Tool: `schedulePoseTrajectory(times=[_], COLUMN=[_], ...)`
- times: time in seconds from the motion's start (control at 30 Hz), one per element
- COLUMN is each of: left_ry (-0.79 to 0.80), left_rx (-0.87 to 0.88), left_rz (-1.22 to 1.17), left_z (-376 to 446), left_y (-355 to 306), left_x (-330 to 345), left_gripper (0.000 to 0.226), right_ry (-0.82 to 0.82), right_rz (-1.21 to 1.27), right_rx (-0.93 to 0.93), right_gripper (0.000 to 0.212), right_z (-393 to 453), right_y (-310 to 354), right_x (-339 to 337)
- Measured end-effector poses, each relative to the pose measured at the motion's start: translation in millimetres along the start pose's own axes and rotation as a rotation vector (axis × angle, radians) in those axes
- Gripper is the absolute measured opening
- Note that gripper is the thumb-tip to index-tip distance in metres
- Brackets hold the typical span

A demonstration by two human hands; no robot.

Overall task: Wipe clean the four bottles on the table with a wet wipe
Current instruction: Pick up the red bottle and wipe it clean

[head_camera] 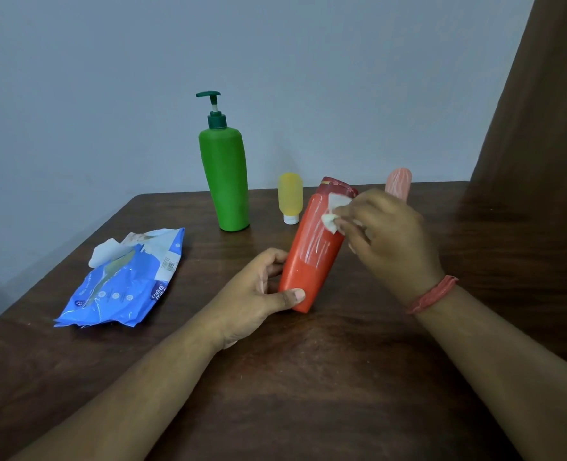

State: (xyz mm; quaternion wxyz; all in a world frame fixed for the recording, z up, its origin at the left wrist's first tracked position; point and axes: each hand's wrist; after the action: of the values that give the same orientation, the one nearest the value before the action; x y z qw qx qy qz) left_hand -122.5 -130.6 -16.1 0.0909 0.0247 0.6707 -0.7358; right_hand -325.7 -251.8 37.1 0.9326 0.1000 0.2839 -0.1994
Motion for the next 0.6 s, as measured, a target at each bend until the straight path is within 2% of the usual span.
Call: schedulePoseTrajectory(times=[0.07, 0.17, 0.27, 0.4, 0.53, 0.6], left_ry=[-0.005, -0.031, -0.034, -0.060, -0.070, -0.083], left_rx=[-0.003, -0.021, -0.027, -0.046, -0.048, -0.044], left_rz=[0.000, -0.067, -0.067, -0.102, -0.078, -0.074], left_z=[0.1, 0.8, 2.5, 2.9, 3.5, 3.5], left_y=[0.1, 1.6, 1.8, 2.6, 1.9, 2.5], left_x=[0.3, 0.4, -0.1, -0.4, 0.4, 1.7], left_gripper=[0.052, 0.051, 0.054, 0.052, 0.054, 0.053], right_ry=[-0.003, 0.155, 0.079, 0.274, 0.165, 0.289], right_rz=[0.024, -0.016, 0.030, 0.025, 0.051, 0.051], right_rx=[0.011, -0.194, -0.058, -0.240, -0.074, -0.196], right_gripper=[0.013, 0.013, 0.014, 0.014, 0.014, 0.013], right_z=[-1.9, -7.2, -3.7, -10.6, -6.1, -10.4], right_y=[3.9, 14.3, 12.9, 25.2, 24.0, 33.5], right_x=[1.7, 8.2, 5.2, 10.7, 6.6, 10.3])
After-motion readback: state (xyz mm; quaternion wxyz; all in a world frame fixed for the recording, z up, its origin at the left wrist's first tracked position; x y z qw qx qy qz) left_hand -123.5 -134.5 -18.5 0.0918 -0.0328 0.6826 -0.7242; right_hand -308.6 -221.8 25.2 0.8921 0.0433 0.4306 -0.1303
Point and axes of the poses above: each hand's wrist, its own z-axis towards the middle knuckle, its own x-axis out of the palm, y = z × x, and after that the axes turned 1 degree about -x, right-handed
